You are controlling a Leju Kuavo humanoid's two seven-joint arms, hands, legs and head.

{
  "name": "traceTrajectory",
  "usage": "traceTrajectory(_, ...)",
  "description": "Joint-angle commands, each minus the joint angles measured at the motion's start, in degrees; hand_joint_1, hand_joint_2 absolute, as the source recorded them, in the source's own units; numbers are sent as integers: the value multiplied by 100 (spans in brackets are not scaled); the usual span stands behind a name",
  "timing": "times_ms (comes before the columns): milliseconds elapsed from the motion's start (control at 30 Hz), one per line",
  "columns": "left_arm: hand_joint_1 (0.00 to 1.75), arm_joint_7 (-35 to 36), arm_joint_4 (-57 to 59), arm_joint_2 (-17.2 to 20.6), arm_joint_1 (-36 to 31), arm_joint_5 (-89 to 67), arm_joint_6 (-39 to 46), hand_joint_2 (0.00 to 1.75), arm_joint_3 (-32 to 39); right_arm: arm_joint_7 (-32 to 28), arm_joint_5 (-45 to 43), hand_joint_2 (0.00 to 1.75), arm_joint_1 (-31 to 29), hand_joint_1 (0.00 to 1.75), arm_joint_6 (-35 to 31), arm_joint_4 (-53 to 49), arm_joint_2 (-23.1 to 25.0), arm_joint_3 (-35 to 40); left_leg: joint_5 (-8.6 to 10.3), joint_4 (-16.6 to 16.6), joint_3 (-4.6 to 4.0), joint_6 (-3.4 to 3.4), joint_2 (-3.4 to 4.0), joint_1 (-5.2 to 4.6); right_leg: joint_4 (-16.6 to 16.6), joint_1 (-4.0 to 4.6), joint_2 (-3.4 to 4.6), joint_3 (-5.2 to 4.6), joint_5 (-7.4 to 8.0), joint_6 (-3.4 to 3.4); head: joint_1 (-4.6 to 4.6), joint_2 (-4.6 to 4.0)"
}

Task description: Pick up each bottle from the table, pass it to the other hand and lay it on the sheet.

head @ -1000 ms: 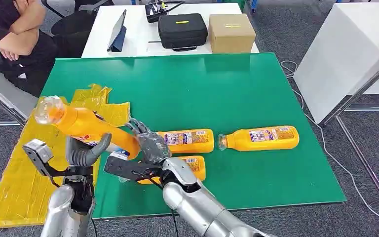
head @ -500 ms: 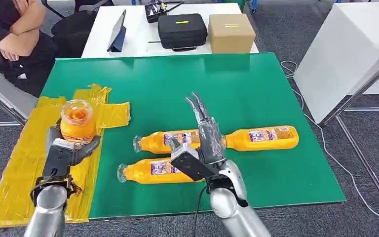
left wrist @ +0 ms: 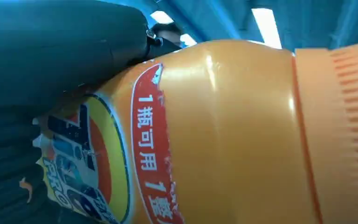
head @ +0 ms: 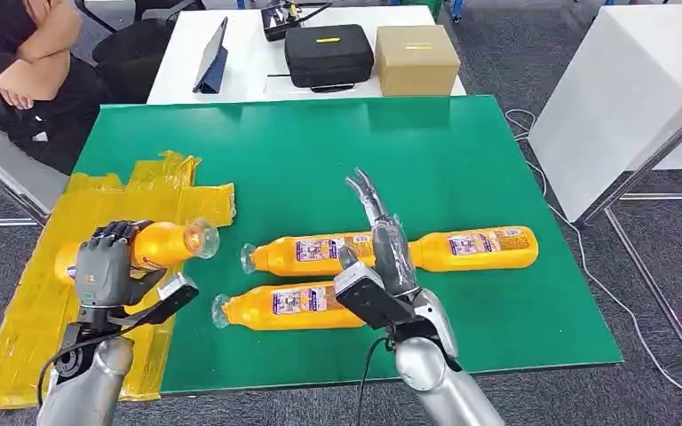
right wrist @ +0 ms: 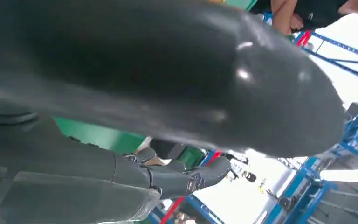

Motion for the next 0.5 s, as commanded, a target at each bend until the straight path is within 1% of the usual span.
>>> traceTrajectory(33, 175, 665, 1364, -35, -239, -1264, 18, 175, 575, -145, -183, 0, -186, 0, 133, 380, -367, 389, -5, -11, 32, -17, 5, 3, -13, 2, 0, 33, -4, -2, 0, 0)
traceTrajectory(67, 175, 863, 1449, 6, -171, -1344, 18, 175, 432, -186, -173, 0, -107, 0, 132, 354, -365, 384, -7, -13, 39, -18, 5, 4, -17, 3, -1, 40, -5, -3, 0, 0)
traceTrajectory(100, 175, 884, 1481, -42, -143, -1466, 18, 175, 510, -197, -164, 0, -85, 0, 131, 344, -368, 389, -4, -12, 26, -11, 1, 1, -13, 0, -2, 26, -3, -1, -2, 0)
traceTrajectory(133, 61, 1103, 1734, 78, -166, -1512, 18, 175, 203, -219, -134, 0, -60, 0, 134, 326, -375, 391, -8, -14, 37, -16, 0, 3, -17, 1, -5, 38, -7, -2, 0, 0)
traceTrajectory(167, 19, 1146, 1837, 113, -177, -1491, 18, 175, 112, -243, -91, 0, -44, 0, 137, 319, -375, 375, -6, -15, 34, -14, -2, 1, -17, 0, -6, 35, -7, -1, -2, 0)
traceTrajectory(200, 0, 1146, 1837, 113, -177, -1491, 18, 0, 112, -243, -91, 0, -44, 0, 137, 319, -375, 375, -4, -13, 26, -10, -2, 2, -14, 0, -5, 27, -4, -1, -2, 2)
traceTrajectory(233, 0, 1285, 2053, 156, -162, -1586, 18, 0, 164, -204, -1, 0, -39, 0, 209, 279, -350, 322, -10, -14, 39, -16, -1, 3, -19, 2, -5, 41, -9, -1, -2, 2)
traceTrajectory(267, 0, 1477, 2317, 143, -291, -1581, 18, 0, -2, -208, -30, 0, -18, 0, 234, 237, -384, 319, -7, -11, 29, -11, 0, 2, -14, 0, -3, 30, -6, 0, -2, 0)
traceTrajectory(300, 0, 1477, 2317, 143, -291, -1581, 18, 0, -2, -208, -30, 0, -18, 0, 234, 237, -384, 319, -10, -12, 35, -15, 6, 2, -15, 0, 2, 34, -7, -1, -2, 0)
traceTrajectory(400, 0, 1477, 2317, 143, -291, -1581, 18, 0, -2, -208, -30, 0, -18, 0, 234, 237, -384, 319, -10, -8, 35, -17, -8, 5, -15, 2, -13, 40, -10, 0, 0, 0)
traceTrajectory(467, 0, 1684, 2566, 199, -358, -1517, 18, 0, -208, -201, -47, 0, -21, 0, 259, 201, -453, 336, -12, -3, 34, -21, -2, 8, -12, 5, -8, 38, -10, -1, 0, 2)
traceTrajectory(500, 0, 1597, 2507, 204, -315, -1381, 18, 0, -201, -202, -63, 0, -31, 0, 279, 195, -499, 356, -11, -3, 31, -19, -6, 8, -12, 5, -12, 37, -10, -1, 0, 0)
